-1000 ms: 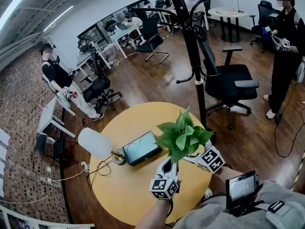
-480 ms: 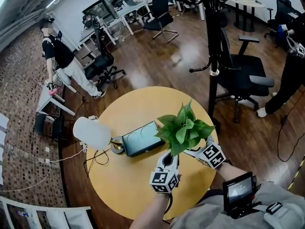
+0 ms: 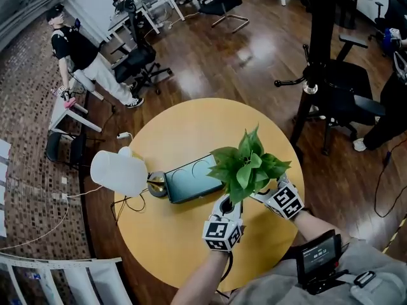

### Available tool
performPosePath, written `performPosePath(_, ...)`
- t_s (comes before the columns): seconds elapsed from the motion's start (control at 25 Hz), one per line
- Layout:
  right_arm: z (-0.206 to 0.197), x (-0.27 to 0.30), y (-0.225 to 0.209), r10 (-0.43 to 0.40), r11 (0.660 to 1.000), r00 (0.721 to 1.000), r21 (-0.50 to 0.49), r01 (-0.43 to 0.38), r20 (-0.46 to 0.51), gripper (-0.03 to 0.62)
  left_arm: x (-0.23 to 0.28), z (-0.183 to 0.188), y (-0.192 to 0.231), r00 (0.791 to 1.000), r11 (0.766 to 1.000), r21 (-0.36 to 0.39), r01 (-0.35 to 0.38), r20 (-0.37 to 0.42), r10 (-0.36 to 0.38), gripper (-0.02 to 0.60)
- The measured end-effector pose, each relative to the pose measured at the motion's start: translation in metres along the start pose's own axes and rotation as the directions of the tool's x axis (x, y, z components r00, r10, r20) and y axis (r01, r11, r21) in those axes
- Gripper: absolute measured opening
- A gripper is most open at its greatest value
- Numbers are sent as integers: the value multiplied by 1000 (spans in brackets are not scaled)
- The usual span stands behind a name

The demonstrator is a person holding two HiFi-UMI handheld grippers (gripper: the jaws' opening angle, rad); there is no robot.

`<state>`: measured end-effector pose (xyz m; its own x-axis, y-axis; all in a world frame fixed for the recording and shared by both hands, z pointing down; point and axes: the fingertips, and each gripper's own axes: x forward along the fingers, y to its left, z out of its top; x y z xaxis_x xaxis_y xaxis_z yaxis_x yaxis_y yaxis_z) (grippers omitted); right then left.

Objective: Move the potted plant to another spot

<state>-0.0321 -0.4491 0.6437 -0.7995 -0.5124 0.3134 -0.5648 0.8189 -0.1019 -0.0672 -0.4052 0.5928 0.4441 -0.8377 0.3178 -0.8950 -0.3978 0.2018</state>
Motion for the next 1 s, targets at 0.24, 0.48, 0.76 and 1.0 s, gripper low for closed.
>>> performPosePath(0.24,-16,29,-17,17,1000,1000,-13,-17,-9,476,23,-20,22,999,1000,-10,-26,-35,25,-3)
performPosePath(0.48,-31,41,-28,21,1000,1000,-15,-21,-10,476,33,-36,30,998,998,-40,-47,-46,45,-3)
performPosePath(0.76,-43,46,-31,17,1000,999,-18,-18,-28,476,34,-43,31,997,996,-64,-64,-57,60,-3)
performPosePath(1.0,-52,48,-31,18,1000,998,-11,-19,-59,476,32,-47,28,995,995,-73,-66,-73,60,-3)
